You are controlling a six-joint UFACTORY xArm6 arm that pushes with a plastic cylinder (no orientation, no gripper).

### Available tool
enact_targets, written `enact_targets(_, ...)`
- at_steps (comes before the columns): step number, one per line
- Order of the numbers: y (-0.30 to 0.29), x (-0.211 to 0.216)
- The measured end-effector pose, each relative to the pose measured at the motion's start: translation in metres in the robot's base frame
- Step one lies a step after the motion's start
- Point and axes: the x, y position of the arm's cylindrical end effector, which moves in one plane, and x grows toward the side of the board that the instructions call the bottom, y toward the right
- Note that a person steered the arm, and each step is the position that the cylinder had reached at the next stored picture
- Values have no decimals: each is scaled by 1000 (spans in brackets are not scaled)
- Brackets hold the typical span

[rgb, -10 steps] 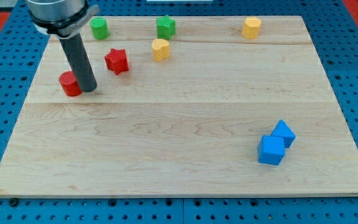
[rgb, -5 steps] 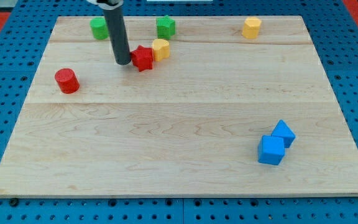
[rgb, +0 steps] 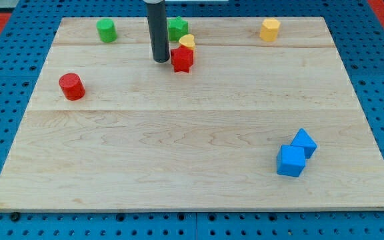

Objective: Push the red star slightly towards the center right of the board

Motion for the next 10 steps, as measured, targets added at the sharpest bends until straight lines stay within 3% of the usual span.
enact_targets(1, 8, -5)
enact_targets(3, 129, -4)
enact_targets(4, 131, 8)
enact_targets(6, 72, 17)
enact_targets(7, 66, 45)
enact_targets(8, 98, 59)
enact_targets(10, 80, 48)
